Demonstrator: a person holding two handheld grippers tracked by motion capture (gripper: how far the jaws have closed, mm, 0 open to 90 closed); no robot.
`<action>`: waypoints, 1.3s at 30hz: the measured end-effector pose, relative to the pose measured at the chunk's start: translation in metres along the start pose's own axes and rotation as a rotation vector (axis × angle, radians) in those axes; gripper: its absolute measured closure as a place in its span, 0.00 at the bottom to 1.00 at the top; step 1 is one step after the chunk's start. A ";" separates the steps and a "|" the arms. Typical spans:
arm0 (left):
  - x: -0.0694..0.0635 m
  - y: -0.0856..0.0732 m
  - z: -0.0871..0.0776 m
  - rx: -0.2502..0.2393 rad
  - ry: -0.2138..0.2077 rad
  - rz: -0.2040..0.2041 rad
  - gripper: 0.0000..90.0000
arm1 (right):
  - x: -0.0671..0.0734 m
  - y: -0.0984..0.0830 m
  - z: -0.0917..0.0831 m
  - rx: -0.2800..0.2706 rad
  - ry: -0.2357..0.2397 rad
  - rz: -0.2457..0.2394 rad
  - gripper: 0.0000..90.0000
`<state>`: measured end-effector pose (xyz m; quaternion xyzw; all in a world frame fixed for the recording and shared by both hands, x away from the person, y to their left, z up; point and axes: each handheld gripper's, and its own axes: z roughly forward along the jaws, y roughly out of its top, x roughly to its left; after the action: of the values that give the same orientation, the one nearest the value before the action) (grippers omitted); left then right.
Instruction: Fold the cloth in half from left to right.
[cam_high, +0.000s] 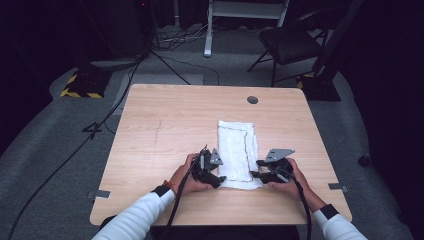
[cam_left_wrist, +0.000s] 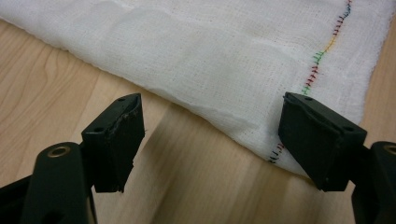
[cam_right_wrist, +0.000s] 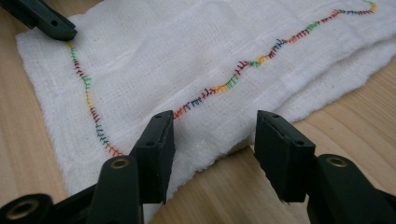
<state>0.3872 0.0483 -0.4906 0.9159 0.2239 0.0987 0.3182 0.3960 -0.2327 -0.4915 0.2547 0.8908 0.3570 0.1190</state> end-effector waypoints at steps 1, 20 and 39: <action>-0.001 -0.003 -0.002 0.003 -0.004 -0.008 0.26 | 0.002 0.000 0.000 0.000 0.007 -0.006 0.53; 0.005 -0.019 -0.038 -0.071 0.002 -0.049 0.21 | 0.000 0.009 -0.013 -0.042 0.021 0.006 0.44; 0.090 0.038 -0.007 -0.138 0.068 -0.107 0.23 | -0.065 0.064 0.028 -0.052 -0.151 0.082 0.50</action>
<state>0.4774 0.0682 -0.4583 0.8747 0.2758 0.1276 0.3776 0.4849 -0.2124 -0.4649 0.3141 0.8585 0.3642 0.1778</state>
